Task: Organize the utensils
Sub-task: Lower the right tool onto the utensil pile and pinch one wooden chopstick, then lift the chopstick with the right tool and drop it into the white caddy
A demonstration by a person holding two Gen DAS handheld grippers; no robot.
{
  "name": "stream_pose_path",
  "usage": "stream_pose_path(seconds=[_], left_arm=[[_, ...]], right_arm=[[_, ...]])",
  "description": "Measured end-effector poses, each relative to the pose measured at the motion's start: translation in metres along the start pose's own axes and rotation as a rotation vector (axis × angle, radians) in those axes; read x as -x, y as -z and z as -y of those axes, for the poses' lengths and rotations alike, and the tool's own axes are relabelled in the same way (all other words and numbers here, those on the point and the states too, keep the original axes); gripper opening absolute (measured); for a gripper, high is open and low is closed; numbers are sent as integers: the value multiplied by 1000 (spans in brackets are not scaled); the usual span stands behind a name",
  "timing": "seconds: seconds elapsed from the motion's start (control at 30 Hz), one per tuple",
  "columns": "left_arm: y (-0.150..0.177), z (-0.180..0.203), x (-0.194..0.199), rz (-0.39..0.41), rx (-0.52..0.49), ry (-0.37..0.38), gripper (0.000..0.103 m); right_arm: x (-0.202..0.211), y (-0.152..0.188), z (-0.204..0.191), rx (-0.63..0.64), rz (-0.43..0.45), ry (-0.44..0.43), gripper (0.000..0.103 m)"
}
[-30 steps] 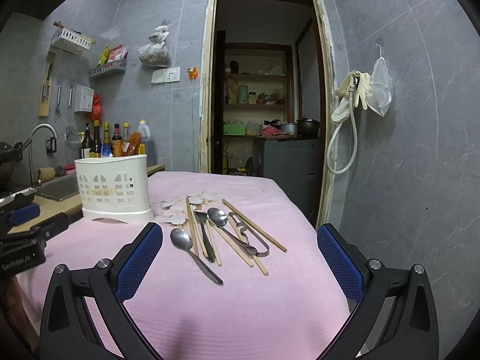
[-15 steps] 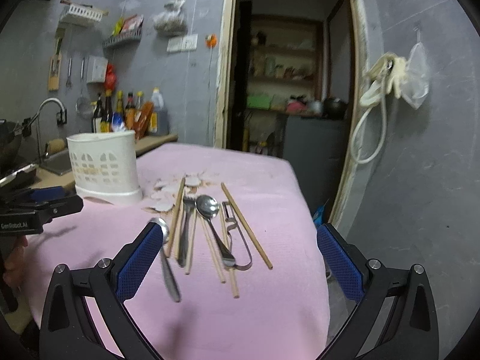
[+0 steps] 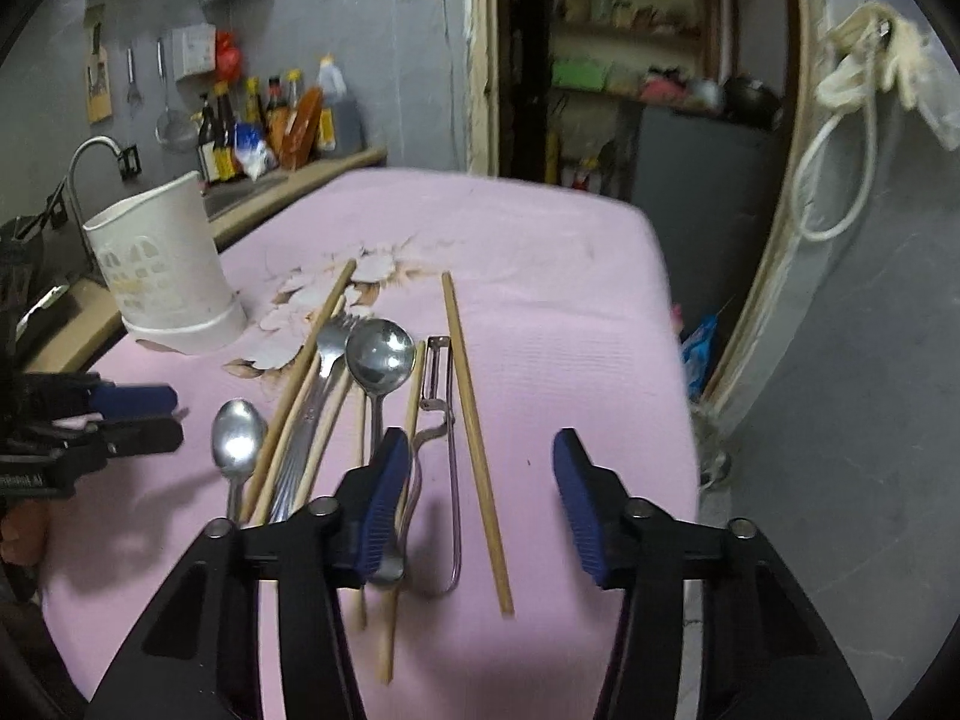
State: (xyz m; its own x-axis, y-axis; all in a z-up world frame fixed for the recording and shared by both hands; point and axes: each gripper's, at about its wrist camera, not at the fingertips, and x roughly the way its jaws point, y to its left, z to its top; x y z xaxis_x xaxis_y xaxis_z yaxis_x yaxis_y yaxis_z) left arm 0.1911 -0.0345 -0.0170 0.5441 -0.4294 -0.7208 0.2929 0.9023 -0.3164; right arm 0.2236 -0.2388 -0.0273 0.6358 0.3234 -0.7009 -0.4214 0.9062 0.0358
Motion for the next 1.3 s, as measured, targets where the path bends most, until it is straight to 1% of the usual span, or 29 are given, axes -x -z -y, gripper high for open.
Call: stream_pose_path(seconds=[0.07,0.1,0.13,0.17,0.23,0.33,0.5,0.57,0.67,0.77,0.83,0.9,0.97,1.07,1.13,1.27,1.3], left_arm=[[-2,-5,-3,-19,19,21,25],[-2,-6,-3,-24,25,27,22],[-3,-7,-4,-33,34,33,18],[-3,-7,-5,-39,42,38,15],[-5,-11,-8,-51,62,46,5],[-10,-14,-11,-53,84,57,4],[-15,-19,-11,-43,104,62,3],[-15,-21,-9,-35,103,63,2],[-16,-22,-5,-14,95,64,2],[-16,-15,-2,20,83,54,1],[-15,-15,5,51,72,47,1],[-14,-13,11,84,60,32,1],[-17,-9,15,117,49,16,0],[-16,-6,24,169,30,-12,0],[-13,-4,29,204,21,-28,0],[-18,3,42,292,-4,-82,0],[-20,4,45,314,-6,-92,0]], right_arm=[[-14,-10,4,1,-38,-32,34],[-20,-14,3,7,-50,-40,31],[-26,-19,2,17,-63,-45,30],[-34,-26,3,27,-78,-49,28],[-43,-36,4,32,-94,-58,26],[-63,-55,5,33,-129,-83,26],[-99,-77,-1,66,-197,-76,25],[-112,-83,-3,89,-229,-50,25],[-122,-93,-8,111,-254,-28,25],[-132,-95,-11,128,-282,-5,25],[-134,-96,-15,145,-288,2,21],[-131,-98,-14,140,-285,1,6],[-125,-97,-10,110,-268,-22,5],[-107,-96,-5,65,-192,-57,5],[-86,-94,-2,38,-119,-76,5],[-29,-82,-5,23,86,-84,5],[-19,-80,-9,18,126,-86,5]])
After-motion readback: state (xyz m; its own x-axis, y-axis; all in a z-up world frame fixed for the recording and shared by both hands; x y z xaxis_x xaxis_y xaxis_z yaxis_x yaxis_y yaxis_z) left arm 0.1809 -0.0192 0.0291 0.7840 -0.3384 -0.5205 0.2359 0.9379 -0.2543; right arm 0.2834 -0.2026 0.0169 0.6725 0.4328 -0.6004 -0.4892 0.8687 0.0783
